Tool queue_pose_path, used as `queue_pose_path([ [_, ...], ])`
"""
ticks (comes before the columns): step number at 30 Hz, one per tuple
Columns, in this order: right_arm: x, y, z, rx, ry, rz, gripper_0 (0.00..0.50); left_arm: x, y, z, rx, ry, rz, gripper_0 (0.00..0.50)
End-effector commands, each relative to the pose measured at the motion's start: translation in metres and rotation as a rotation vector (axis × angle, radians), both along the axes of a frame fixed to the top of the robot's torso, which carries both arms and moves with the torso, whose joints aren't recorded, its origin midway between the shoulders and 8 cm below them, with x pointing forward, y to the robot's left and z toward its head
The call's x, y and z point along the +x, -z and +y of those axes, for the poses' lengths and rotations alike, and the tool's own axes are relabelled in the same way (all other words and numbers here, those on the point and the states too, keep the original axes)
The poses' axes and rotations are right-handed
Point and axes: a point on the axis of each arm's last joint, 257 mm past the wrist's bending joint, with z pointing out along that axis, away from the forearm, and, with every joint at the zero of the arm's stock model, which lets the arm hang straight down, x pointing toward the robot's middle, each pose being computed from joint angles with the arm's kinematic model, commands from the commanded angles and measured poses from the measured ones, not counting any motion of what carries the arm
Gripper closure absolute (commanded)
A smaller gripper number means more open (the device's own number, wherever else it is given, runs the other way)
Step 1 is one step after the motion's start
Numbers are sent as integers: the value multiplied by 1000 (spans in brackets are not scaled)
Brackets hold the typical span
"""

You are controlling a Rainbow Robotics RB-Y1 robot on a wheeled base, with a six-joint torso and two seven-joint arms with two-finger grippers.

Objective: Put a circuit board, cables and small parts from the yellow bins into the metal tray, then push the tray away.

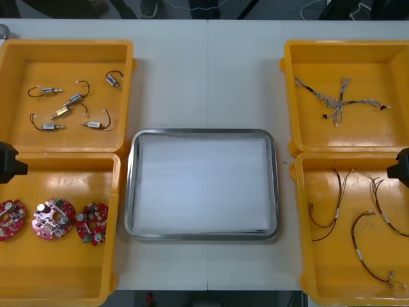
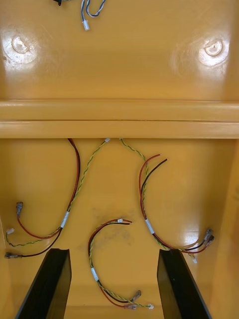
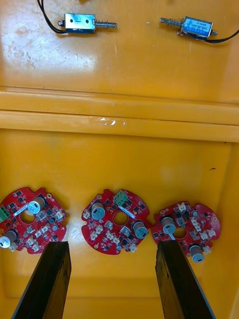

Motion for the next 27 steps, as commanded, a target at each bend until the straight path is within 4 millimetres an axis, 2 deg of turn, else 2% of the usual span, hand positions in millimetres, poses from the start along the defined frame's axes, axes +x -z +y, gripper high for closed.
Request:
queue_pose_path([
  [1, -3, -5, -2, -6, 4, -21, 0, 5, -20, 9, 39, 3, -35, 0],
  [27, -3, -5, -2, -6, 4, -21, 0, 5, -20, 9, 39, 3, -35, 0],
])
